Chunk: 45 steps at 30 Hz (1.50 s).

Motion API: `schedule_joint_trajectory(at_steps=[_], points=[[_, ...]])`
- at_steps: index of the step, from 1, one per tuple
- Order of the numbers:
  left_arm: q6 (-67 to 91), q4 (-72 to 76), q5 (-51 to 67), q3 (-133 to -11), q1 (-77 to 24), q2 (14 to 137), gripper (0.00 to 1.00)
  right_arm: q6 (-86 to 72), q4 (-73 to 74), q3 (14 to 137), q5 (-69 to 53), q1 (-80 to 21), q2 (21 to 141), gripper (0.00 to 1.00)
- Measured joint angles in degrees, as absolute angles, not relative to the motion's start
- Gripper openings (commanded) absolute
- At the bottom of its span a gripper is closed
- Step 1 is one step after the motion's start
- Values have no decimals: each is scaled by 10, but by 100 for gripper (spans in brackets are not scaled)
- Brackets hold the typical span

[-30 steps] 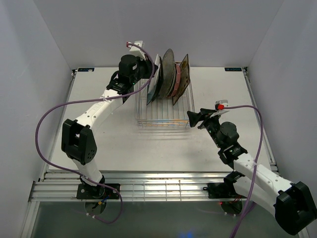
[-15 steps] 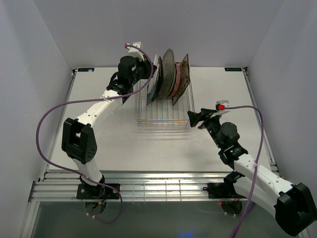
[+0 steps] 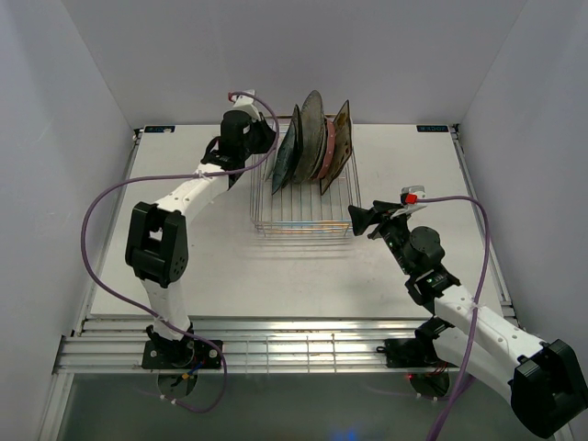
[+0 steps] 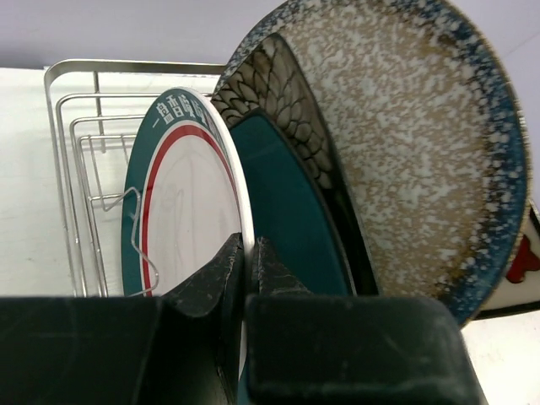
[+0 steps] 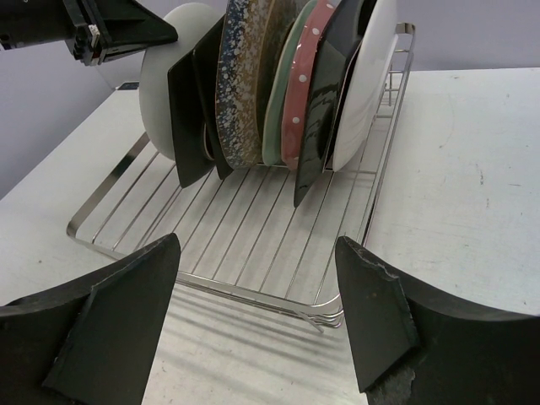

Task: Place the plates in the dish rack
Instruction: Insert the plate into the dish rack, then reset both arms

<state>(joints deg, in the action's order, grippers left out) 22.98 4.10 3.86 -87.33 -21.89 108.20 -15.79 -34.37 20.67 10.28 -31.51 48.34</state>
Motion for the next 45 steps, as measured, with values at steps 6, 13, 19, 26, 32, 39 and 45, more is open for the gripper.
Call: schedule_joint_trajectory(at_steps=[6,13,19,26,32,39,45], points=[[225,34,39,-869,-215,1084,0,-158,-344,207,103,-315,483,80],[213,30,47,-869,-215,1084,14,-158,-344,206,103,-315,483,80],[201,34,56,-869,-215,1083,52,-158,-344,206,103,-315,483,80],[193,34,67,-869,-215,1083,82,-158,-343,206,103,-315,483,80],[189,28,72,-865,-213,1069,98,-158,-343,205,103,-315,481,80],[175,9,76,-830,-203,990,98,-156,-335,199,104,-315,469,81],[159,-4,89,-757,-151,870,98,-152,-329,197,108,-315,458,81]])
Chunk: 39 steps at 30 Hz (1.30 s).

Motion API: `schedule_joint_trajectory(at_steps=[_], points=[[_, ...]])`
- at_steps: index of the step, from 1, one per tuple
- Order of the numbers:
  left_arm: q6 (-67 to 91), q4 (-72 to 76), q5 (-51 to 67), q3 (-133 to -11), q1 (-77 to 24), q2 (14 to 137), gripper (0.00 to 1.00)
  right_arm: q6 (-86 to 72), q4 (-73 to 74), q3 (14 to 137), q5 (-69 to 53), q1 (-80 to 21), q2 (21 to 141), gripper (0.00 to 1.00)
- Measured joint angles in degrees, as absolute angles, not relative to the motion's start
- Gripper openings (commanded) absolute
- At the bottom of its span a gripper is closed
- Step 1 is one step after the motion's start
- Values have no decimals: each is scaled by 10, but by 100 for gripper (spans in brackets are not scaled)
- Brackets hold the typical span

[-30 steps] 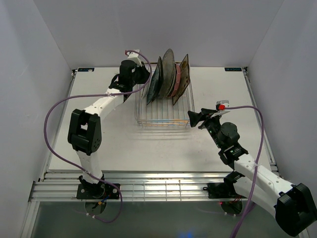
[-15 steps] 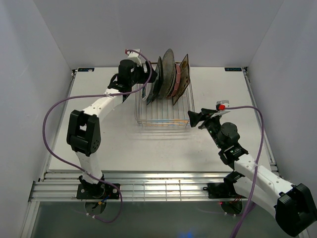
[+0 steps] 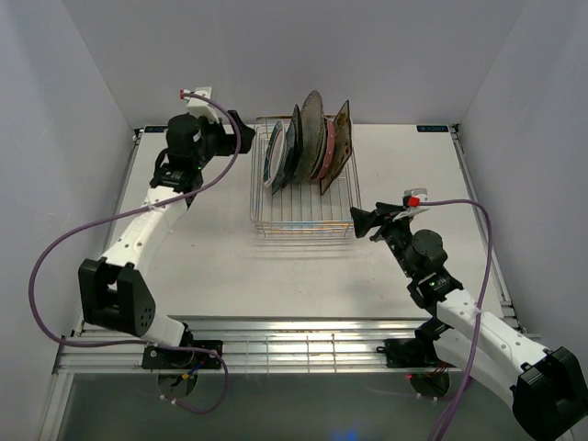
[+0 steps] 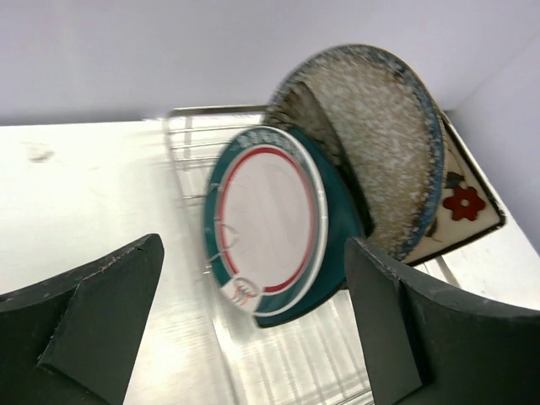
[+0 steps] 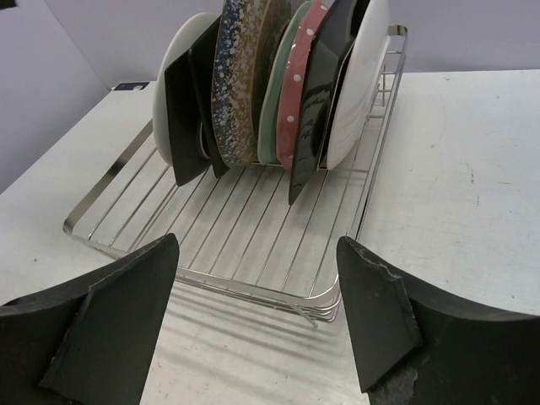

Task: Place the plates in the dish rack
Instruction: Reset both arms

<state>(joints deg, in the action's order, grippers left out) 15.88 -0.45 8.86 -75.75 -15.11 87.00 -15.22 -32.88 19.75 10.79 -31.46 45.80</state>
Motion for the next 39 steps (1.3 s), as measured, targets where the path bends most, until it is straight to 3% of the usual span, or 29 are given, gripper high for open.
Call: schedule_joint_trajectory(at_steps=[13,25,39], points=[[59,37,23,-528,-98,646,98,-141,-310,198,104,-311,444,85],[14,112,-36,-368,-94,595,98,-121,-288,198,100,-311,442,92],[13,199,-54,-289,-94,512,98,-88,-303,179,189,-311,447,94]])
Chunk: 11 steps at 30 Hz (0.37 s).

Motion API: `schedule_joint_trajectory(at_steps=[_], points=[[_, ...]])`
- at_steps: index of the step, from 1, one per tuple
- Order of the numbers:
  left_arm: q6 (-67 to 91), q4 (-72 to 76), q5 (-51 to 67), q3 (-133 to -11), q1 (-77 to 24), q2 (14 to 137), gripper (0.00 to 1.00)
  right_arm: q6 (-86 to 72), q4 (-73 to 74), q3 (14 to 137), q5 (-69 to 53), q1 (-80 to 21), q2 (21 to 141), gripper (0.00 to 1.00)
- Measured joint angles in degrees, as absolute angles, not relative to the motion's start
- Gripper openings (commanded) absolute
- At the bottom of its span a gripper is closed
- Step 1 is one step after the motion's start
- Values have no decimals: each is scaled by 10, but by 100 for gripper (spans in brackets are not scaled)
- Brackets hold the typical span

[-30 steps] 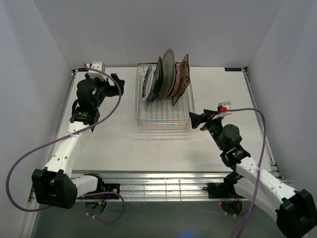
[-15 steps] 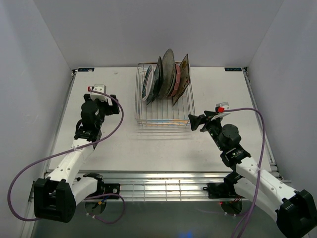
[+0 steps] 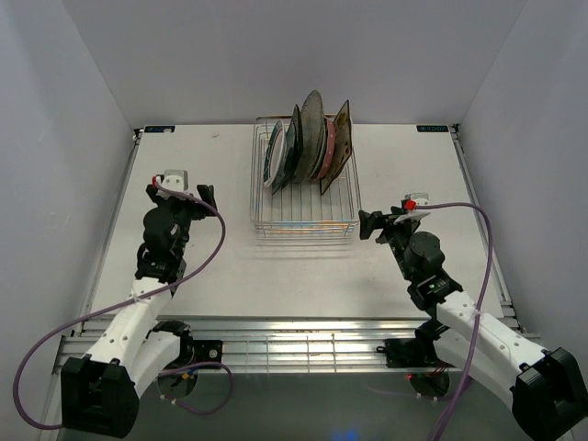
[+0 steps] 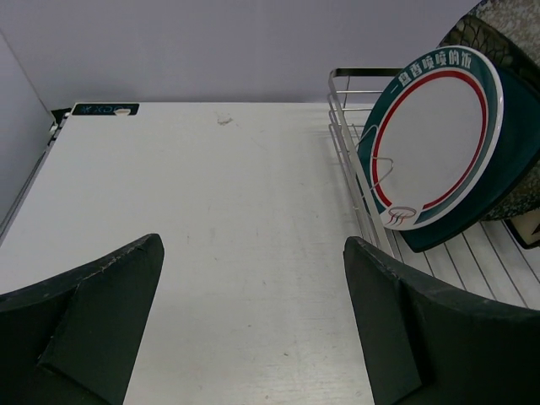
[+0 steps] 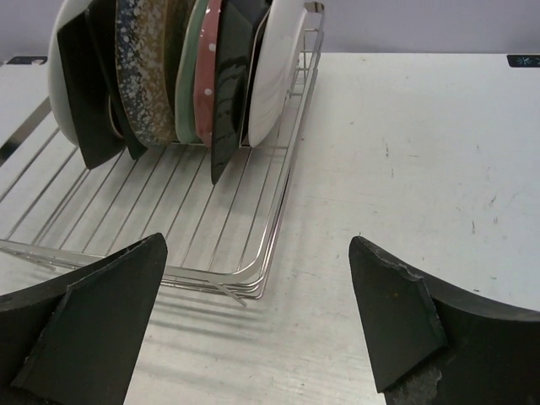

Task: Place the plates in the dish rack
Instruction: Reset both arms

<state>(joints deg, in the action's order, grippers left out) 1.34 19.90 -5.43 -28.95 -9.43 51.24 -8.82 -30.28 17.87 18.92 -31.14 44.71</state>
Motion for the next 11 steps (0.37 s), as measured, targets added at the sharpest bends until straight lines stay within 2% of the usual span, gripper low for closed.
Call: schedule_joint_trajectory(at_steps=[11], points=[[15,215,-53,-285,-94,494,98,-78,-302,179,191,-311,476,93]])
